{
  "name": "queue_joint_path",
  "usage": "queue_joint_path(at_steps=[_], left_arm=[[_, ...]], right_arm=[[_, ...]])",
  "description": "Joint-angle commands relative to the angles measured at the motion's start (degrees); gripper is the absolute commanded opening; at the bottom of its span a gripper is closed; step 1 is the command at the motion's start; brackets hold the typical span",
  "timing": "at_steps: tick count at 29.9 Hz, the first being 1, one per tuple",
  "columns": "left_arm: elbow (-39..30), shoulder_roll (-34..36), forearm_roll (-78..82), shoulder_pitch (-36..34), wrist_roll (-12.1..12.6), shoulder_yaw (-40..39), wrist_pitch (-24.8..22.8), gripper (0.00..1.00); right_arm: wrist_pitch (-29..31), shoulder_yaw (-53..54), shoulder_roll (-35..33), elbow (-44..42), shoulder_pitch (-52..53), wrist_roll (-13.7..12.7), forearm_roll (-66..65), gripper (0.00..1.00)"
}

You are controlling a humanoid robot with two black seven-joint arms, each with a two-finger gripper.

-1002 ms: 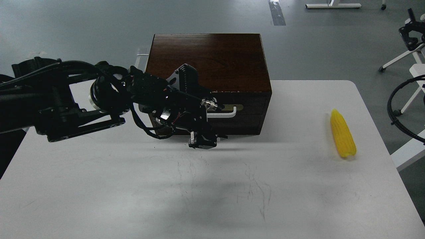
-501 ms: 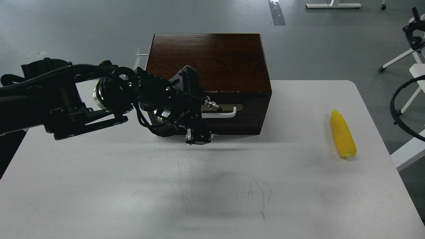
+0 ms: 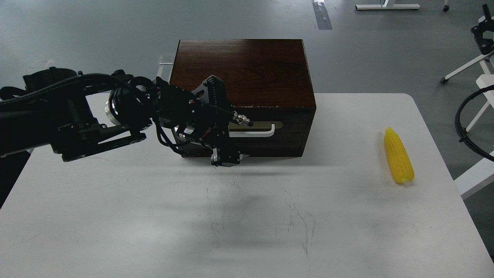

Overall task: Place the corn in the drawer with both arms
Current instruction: 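Grasp the white drawer handle with the left gripper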

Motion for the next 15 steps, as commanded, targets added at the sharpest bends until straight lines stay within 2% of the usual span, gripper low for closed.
queue_joint_path(at_steps=[1,15], left_arm=[[0.01,0.03,0.05,0.22,0.0,0.78,-0.03,0.83],[0.89,-0.14,0.42,0.31,0.17,2.28,0.06,0.83]], right_arm=[[0.0,0.1,-0.01,-0.01,0.01,0.0,0.0,1.0],[0.0,0.18,0.0,-0.1,0.01,0.0,0.0,1.0]])
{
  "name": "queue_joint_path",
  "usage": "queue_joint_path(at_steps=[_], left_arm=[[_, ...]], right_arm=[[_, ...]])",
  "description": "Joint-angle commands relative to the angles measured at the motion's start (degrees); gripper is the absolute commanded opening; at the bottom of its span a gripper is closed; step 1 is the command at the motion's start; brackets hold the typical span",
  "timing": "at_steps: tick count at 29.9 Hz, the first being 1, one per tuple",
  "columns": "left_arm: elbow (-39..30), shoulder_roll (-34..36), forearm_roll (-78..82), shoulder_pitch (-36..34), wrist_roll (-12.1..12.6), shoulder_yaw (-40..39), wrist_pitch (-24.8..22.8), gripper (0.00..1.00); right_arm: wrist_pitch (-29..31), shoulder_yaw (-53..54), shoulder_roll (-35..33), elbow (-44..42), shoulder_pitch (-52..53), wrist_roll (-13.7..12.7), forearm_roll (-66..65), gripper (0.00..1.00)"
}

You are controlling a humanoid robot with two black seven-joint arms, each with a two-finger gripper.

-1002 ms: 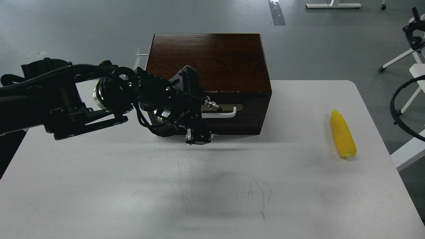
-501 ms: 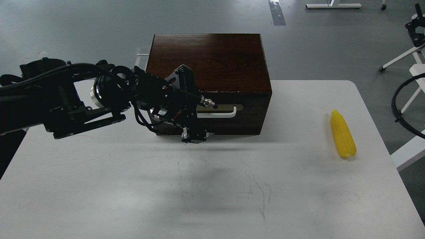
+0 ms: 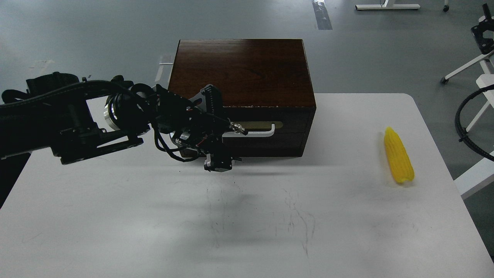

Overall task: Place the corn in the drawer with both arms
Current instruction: 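Grasp the white drawer handle with the left gripper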

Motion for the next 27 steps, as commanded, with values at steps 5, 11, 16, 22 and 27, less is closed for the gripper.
queue_joint_path(at_steps=[5,11,16,22,27], left_arm=[[-1.23,-0.01,0.01,-0.49,-0.27,-0.09,-0.01,0.83],[-2.46,0.08,0.01,-0.75,-0.62,0.0,-0.36,0.83],[-3.07,0.43,0.01,-0.67,-1.67,0.0,-1.42,0.83],[-3.07,0.78,0.01,-0.58,-1.76,0.0,-1.42,0.83],[-3.51,0.87,0.01,-0.58,-2.46,0.0,-1.68,0.83]], right_arm=[[0.0,0.01,-0.08,-0.26,0.0,0.0,0.0,1.0],[0.0,0.01,-0.08,-0.26,0.0,0.0,0.0,1.0],[0.0,0.01,-0.26,-0.26,0.09,0.0,0.0,1.0],[0.0,0.01,-0.61,-0.26,0.09,0.0,0.0,1.0],[0.0,0.01,-0.78,-0.34,0.09,0.09,0.0,1.0]])
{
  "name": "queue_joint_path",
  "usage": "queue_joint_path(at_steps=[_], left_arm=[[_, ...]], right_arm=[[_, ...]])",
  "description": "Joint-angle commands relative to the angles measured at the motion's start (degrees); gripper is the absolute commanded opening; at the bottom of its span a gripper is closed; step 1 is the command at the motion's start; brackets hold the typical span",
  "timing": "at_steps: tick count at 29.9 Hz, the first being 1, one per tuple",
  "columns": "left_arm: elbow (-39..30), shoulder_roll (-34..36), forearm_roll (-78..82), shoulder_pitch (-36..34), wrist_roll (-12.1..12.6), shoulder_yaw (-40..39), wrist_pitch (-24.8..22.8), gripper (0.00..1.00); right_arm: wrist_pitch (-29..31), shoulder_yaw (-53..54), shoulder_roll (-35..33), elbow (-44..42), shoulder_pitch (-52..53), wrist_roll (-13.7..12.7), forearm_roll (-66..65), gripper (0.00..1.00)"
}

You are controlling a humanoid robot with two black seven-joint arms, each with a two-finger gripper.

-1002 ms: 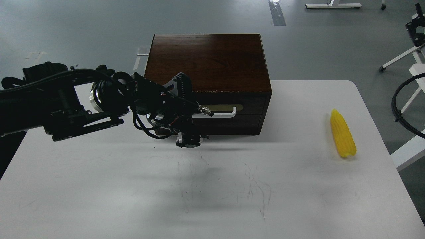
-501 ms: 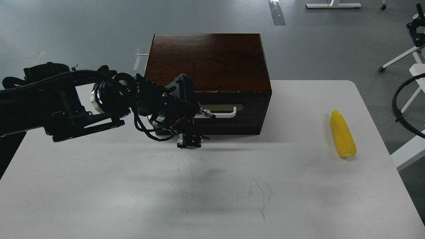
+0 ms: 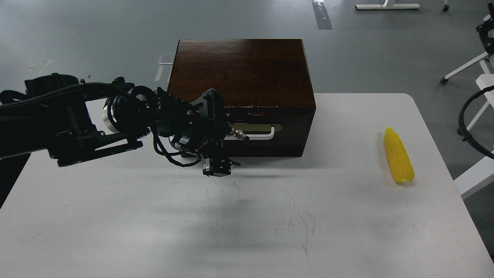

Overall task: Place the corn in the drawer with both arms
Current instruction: 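Grasp the white drawer handle with the left gripper, then pull the drawer open toward the robot with the left gripper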

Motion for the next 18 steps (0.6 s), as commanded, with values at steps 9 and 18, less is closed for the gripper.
queue_joint_path(at_steps=[9,18], left_arm=[[-0.24,-0.14,-0.01,-0.16,-1.79,0.02,-0.51,0.84],[-3.67,0.3,-0.21,-0.16,-2.06,-0.07,-2.62,0.84]], right_arm=[[0.0,0.09,-0.27,-0.11,0.0,0.17,0.0,1.0],[0.0,0.0,-0.45,-0.03,-0.09,0.17,0.0,1.0]])
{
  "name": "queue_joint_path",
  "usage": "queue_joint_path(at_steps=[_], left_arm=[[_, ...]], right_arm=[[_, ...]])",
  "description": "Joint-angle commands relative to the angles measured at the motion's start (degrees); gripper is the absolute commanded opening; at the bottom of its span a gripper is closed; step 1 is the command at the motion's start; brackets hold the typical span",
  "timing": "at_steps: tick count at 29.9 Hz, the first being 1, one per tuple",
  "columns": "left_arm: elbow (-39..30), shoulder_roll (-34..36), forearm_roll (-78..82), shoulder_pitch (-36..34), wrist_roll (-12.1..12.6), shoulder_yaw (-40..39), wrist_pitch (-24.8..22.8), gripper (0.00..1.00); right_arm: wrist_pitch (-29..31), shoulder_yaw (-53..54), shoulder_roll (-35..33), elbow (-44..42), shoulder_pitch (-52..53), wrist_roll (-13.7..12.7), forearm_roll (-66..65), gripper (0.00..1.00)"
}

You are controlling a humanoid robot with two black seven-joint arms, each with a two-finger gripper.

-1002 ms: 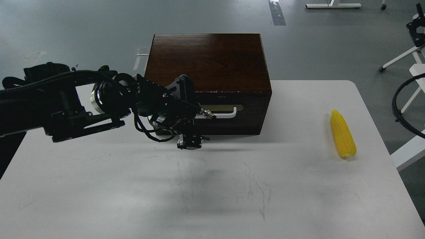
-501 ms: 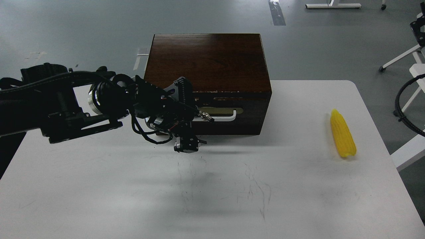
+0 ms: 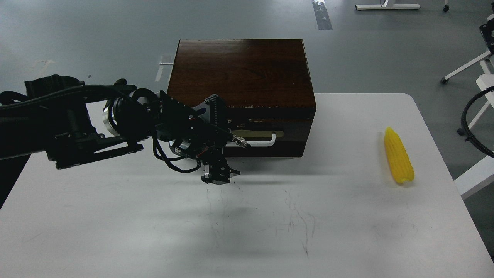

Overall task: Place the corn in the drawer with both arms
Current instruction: 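Pull the drawer open toward the robot with the left gripper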

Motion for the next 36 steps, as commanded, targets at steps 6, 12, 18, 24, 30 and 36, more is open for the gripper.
queue_joint_path(at_steps=[6,12,18,24,30,36], left_arm=[[-1.32,0.17,-0.26,0.02,-0.15,-0.05,-0.78,0.84],[-2.99,1.04,-0.26,0.02,-0.76,-0.05,-1.84,0.84],[-5.45,2.45,-0.26,0.02,-0.76,-0.05,-2.01,0.84],[-6.95,2.72,-0.26,0.11,-0.76,-0.13,-2.5,0.84],[-8.18,2.81,-0.26,0.02,-0.76,-0.14,-2.5,0.85],[-9.85,3.16,-0.26,0.02,-0.76,-0.22,-2.5,0.85]], right_arm=[[0.0,0.0,-0.03,0.01,0.0,-0.01,0.0,1.0],[0.0,0.0,-0.11,0.01,0.0,-0.01,0.0,1.0],[0.0,0.0,-0.11,-0.08,0.0,-0.01,-0.09,1.0],[0.0,0.09,-0.11,0.01,0.0,-0.01,0.0,1.0],[0.0,0.09,-0.46,0.01,0.0,-0.01,0.0,1.0],[0.0,0.09,-0.46,0.01,0.0,-0.01,-0.09,1.0]])
